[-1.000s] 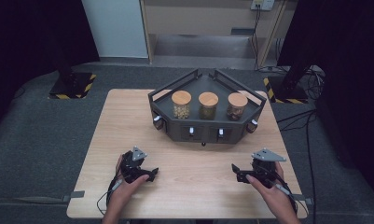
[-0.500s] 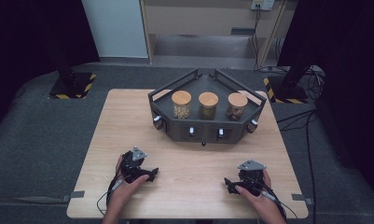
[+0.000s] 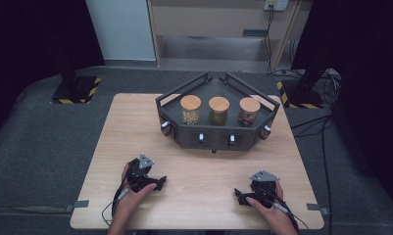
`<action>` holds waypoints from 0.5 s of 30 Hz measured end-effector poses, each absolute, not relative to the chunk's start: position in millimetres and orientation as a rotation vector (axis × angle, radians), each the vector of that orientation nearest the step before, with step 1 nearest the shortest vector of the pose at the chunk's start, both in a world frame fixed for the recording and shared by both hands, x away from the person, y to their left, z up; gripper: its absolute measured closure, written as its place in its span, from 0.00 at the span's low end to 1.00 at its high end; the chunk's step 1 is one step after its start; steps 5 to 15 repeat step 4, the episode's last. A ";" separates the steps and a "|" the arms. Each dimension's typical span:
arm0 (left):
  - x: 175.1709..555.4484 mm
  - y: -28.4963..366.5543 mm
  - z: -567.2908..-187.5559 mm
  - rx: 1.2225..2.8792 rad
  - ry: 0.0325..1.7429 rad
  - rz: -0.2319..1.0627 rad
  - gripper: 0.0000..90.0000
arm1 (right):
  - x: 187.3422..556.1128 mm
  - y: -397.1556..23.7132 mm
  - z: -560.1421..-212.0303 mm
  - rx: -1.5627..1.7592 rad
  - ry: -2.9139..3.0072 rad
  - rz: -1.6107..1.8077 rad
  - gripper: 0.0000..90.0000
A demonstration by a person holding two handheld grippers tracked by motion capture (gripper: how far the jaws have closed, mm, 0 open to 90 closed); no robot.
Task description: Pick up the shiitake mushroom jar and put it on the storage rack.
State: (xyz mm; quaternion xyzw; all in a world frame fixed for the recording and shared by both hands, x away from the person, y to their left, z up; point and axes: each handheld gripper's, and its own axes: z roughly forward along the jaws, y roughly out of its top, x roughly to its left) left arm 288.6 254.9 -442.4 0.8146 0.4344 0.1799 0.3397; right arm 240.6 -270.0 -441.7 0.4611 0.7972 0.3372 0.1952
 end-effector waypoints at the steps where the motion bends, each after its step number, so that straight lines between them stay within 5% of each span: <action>1: 288.7 255.0 -442.4 2.120 1.131 0.468 0.00 | 240.5 -270.0 -441.7 1.292 2.234 0.945 0.01; 15: 288.6 254.9 -442.4 2.120 1.131 0.469 0.00 | 240.6 -270.0 -441.7 1.292 2.234 0.945 0.01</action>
